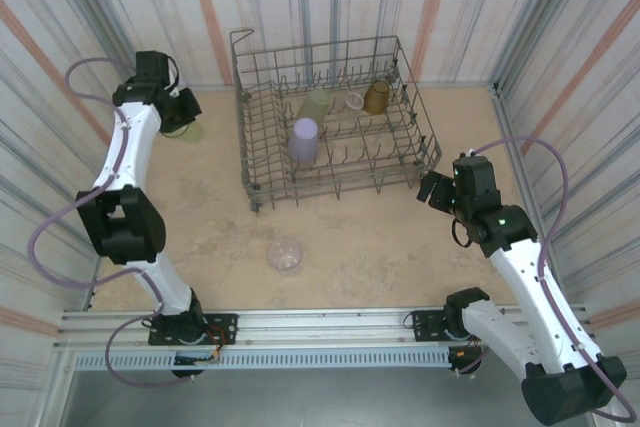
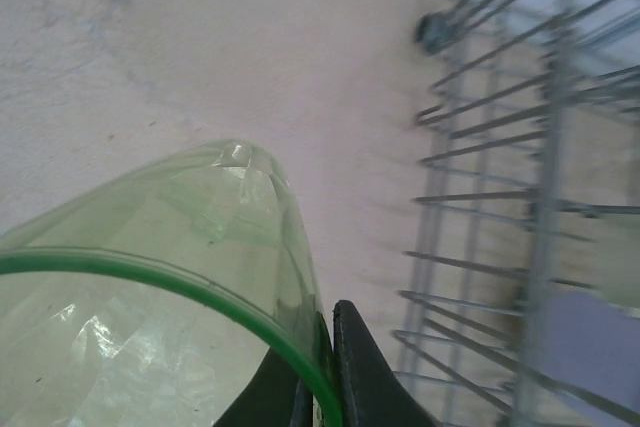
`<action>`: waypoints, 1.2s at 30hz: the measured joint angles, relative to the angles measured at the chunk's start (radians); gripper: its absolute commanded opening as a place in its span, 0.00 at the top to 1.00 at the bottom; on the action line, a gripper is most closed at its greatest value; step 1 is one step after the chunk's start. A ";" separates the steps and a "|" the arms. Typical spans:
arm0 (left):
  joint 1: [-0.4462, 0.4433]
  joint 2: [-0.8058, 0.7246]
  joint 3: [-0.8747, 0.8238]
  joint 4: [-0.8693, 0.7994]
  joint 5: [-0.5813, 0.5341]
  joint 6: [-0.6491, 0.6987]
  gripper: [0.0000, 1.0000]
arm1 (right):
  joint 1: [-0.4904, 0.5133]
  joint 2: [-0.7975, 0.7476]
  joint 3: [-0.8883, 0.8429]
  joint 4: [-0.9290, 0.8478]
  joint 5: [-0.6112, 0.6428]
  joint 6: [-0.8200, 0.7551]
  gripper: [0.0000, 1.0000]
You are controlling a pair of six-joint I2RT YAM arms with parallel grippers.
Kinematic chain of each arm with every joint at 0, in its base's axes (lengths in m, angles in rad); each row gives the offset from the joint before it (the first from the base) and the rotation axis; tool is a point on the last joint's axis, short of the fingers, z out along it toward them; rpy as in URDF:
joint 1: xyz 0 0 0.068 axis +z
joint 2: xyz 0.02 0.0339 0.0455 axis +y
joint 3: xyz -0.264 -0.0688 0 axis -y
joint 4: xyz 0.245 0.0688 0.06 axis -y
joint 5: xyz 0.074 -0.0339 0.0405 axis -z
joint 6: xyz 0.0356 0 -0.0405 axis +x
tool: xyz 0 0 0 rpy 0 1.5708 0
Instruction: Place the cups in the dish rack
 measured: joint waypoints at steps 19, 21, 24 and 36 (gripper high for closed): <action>0.052 -0.177 -0.121 0.291 0.362 -0.141 1.00 | 0.000 0.029 0.021 0.013 -0.052 0.000 0.01; 0.052 -0.196 -0.121 0.309 0.379 -0.146 1.00 | 0.000 0.037 0.025 0.020 -0.064 0.000 0.01; 0.052 -0.226 -0.127 0.341 0.414 -0.162 1.00 | 0.000 0.043 0.025 0.028 -0.072 0.000 0.01; 0.014 -0.275 -0.187 0.480 0.563 -0.242 1.00 | 0.075 0.171 0.126 0.076 -0.087 -0.001 0.01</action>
